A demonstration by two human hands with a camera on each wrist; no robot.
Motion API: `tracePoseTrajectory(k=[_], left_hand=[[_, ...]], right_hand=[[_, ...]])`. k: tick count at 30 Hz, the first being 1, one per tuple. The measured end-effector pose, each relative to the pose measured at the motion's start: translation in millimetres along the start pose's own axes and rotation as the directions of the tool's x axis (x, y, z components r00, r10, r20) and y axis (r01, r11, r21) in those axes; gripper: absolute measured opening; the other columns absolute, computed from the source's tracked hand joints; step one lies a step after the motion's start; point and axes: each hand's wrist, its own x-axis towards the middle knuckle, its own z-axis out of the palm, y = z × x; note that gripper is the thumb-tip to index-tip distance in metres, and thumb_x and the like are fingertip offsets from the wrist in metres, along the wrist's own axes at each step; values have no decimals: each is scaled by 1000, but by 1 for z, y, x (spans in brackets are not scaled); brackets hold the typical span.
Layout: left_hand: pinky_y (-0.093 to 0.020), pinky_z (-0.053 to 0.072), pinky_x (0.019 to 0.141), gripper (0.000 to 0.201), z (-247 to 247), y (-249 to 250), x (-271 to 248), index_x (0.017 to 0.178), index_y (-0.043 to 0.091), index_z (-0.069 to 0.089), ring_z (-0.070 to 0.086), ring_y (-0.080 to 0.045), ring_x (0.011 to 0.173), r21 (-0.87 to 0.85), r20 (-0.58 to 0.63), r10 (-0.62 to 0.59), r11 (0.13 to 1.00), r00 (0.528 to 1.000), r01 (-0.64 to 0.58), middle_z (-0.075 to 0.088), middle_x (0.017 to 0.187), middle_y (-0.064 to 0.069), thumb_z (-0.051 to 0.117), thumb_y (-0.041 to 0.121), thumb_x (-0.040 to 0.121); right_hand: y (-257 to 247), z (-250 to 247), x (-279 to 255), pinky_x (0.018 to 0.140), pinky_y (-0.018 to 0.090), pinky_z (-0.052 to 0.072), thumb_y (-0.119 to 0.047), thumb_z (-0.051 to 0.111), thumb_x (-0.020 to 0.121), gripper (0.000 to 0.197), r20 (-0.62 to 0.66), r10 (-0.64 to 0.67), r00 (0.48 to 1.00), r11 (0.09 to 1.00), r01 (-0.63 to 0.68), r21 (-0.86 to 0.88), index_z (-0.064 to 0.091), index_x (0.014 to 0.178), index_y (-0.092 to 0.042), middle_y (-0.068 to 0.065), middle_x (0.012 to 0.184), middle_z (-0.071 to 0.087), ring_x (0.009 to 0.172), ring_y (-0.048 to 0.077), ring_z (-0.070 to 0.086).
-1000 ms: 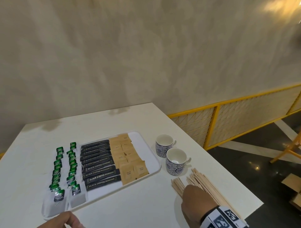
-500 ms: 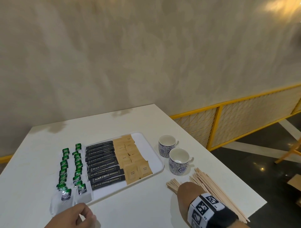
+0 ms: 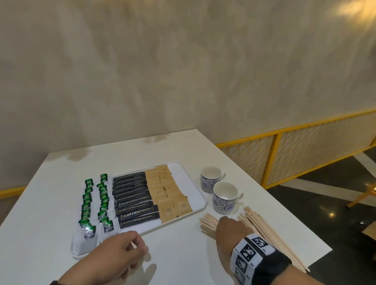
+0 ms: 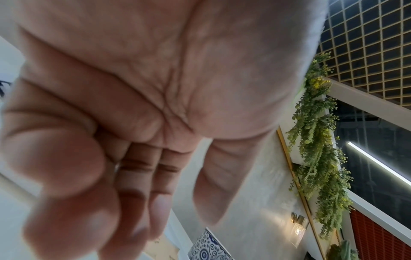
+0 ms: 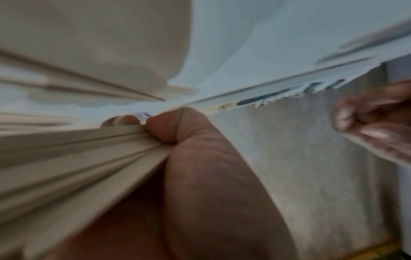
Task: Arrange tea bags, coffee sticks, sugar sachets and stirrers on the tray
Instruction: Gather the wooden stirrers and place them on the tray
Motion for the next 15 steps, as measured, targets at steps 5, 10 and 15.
tracePoseTrajectory(k=[5,10,15], left_hand=[[-25,54,73,36,7,22,15,111,27,60,67,-13,83,-199,78,171,968,982,-153,64,103,0,67,47,82],[-36,56,63,88,24,43,26,135,29,45,62,-34,99,-749,114,367,642,923,-163,61,127,3,87,41,59],[-20,40,31,37,40,56,23,114,19,67,55,-20,51,-810,-71,339,530,938,-253,63,124,-8,70,35,81]], right_hand=[[-25,-33,-11,87,35,44,-20,44,95,27,30,-246,969,939,230,256,45,120,-11,8,120,58,104,26,55],[-53,-39,-30,71,34,53,-17,38,87,25,32,-674,738,524,447,725,57,104,-17,4,75,63,73,20,62],[-64,-35,-36,71,37,54,-17,36,90,24,-44,-723,689,327,398,857,56,102,-10,7,64,55,64,22,58]])
